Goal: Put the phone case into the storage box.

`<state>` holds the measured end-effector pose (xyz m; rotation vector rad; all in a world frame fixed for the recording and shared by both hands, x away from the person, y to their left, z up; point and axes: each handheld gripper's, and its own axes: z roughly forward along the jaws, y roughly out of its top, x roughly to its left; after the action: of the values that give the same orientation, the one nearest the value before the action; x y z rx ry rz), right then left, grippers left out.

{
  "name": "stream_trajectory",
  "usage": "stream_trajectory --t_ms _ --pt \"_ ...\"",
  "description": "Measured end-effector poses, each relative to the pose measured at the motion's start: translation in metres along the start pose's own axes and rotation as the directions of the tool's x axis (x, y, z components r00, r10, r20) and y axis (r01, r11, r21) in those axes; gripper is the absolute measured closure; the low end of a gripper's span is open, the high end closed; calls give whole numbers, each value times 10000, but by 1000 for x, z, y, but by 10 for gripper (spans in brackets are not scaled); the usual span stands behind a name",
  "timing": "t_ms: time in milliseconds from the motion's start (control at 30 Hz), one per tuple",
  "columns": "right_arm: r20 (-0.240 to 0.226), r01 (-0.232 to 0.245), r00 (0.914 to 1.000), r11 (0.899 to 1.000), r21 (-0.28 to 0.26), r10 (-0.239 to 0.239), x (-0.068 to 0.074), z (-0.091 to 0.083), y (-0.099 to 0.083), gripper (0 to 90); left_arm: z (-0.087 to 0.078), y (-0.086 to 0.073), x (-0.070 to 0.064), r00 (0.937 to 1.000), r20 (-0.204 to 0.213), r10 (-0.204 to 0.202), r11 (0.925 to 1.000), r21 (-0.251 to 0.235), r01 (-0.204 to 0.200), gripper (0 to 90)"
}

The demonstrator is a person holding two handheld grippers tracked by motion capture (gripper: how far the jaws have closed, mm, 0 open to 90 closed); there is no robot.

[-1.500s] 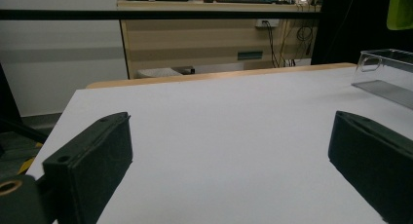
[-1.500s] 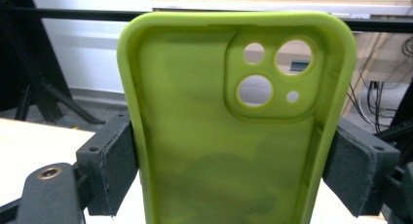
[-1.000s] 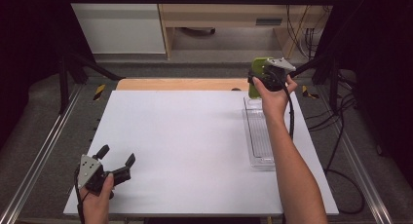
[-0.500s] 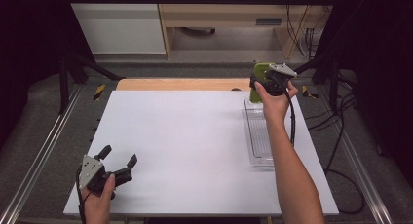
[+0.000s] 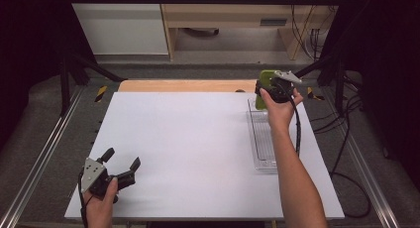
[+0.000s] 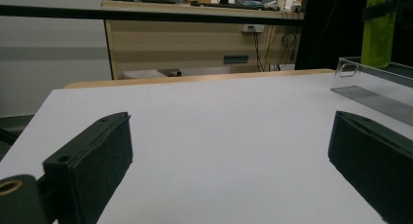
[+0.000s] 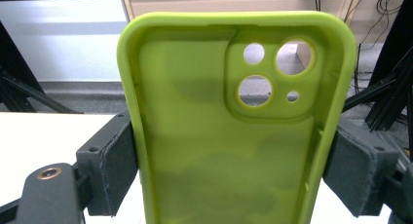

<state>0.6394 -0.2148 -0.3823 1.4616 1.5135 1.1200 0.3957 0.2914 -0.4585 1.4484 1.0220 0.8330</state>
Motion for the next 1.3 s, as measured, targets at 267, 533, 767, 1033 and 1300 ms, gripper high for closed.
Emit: stream_trajectory --t_ms 267,533,767,1033,1300 --pt "15 71 10000 9999 137 -72 5 12 -15 166 0 -1 1 10000 16 5 10000 18 -5 20" --pt "115 51 9999 9998 207 -54 7 18 -29 166 0 -1 1 9999 43 -105 9999 5 105 20" --pt "189 77 9998 9998 163 -80 9 22 -33 166 0 -1 0 9999 86 -120 9999 3 120 20" --pt "285 39 9996 9998 191 -45 6 25 -38 166 1 -1 -2 9998 169 -130 9999 22 130 20" --pt "258 89 9996 9999 95 -91 5 26 -40 165 1 -2 -2 9995 210 -241 9997 16 241 20"
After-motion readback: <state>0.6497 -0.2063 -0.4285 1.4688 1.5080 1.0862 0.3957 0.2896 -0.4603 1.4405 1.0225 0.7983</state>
